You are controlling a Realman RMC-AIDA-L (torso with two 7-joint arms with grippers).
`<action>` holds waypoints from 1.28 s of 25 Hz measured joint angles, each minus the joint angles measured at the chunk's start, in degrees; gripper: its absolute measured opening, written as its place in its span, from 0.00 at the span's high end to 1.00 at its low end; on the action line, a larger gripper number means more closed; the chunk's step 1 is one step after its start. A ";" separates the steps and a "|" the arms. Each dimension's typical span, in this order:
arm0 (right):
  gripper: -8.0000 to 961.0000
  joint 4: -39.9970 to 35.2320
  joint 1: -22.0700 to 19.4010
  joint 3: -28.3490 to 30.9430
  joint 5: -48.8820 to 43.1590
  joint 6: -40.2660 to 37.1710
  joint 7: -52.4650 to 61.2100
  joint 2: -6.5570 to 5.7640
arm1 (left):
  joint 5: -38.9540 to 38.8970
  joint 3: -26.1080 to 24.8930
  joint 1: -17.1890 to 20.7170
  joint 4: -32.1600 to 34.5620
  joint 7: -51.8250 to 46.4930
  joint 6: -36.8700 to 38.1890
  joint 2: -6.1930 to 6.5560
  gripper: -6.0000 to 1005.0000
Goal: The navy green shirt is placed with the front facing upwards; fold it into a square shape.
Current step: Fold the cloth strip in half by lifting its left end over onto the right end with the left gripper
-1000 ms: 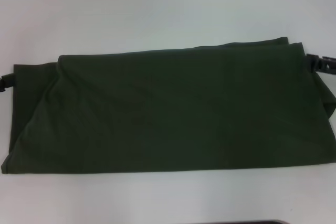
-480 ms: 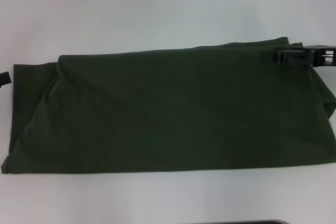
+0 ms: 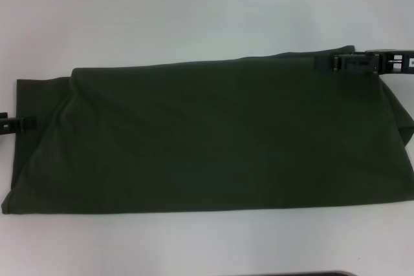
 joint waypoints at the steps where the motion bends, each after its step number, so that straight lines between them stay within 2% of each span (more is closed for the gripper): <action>1: 0.06 0.00 -0.09 0.07 0.02 0.02 0.00 -0.01 | 0.01 0.22 -0.05 -0.12 -0.10 -0.38 -0.02 0.12; 9: 0.06 0.01 -0.27 0.38 0.11 0.05 0.03 -0.03 | 0.21 3.81 -0.50 -1.01 -1.66 -3.77 -0.08 0.13; 32: 0.07 -0.43 0.05 0.60 0.16 0.48 0.12 -0.30 | 1.27 6.00 -2.69 -3.74 -2.02 -2.97 0.60 0.13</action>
